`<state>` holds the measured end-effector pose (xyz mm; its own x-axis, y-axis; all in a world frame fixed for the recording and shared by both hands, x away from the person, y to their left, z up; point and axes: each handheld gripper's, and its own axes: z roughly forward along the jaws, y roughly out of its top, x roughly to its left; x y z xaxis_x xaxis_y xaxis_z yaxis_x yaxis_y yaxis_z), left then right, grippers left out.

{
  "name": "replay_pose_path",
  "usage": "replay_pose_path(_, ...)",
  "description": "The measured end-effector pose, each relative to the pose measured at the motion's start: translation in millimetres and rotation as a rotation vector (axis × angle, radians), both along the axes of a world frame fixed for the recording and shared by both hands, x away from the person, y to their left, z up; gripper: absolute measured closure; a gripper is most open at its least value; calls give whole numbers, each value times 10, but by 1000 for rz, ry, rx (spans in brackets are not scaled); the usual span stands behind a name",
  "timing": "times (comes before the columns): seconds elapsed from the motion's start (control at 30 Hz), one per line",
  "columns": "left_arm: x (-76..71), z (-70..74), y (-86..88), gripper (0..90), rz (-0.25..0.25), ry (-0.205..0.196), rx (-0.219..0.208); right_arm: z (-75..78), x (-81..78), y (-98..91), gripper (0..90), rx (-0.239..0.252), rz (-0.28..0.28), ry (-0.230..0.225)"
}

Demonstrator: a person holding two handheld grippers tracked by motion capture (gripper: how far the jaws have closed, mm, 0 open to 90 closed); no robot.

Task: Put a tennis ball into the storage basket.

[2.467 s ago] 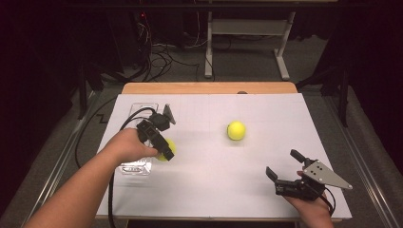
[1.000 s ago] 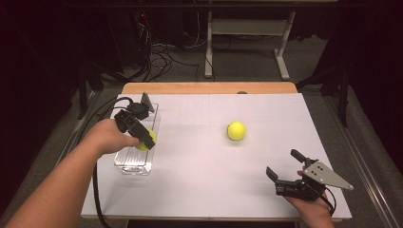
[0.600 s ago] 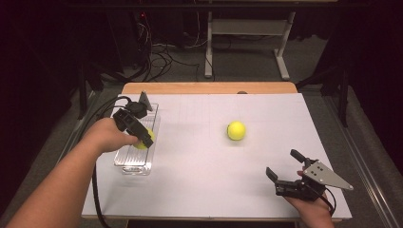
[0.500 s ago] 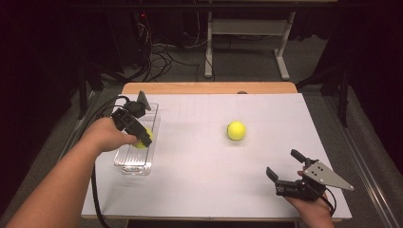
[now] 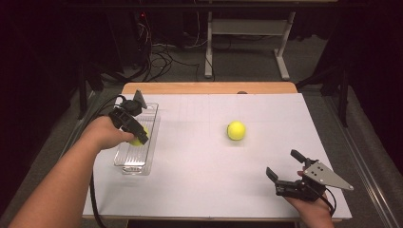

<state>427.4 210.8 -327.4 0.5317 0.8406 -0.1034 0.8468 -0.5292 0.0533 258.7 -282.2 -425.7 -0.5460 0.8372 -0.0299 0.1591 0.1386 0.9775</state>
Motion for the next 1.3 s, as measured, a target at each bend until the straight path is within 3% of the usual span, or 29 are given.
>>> replay_pose_path(0.6,170,82,-2,267,36,2,0,-3,-1,6,2,-1,4,1)
replay_pose_path(0.77,202,8,31,267,60,3,-17,1,-9,3,2,-2,3,-1)
replay_pose_path(1.13,277,-153,79,268,103,-4,-6,-1,-10,3,2,-3,1,1)
replay_pose_path(1.3,305,-171,71,268,111,-10,-32,-5,-5,5,2,-4,2,2)
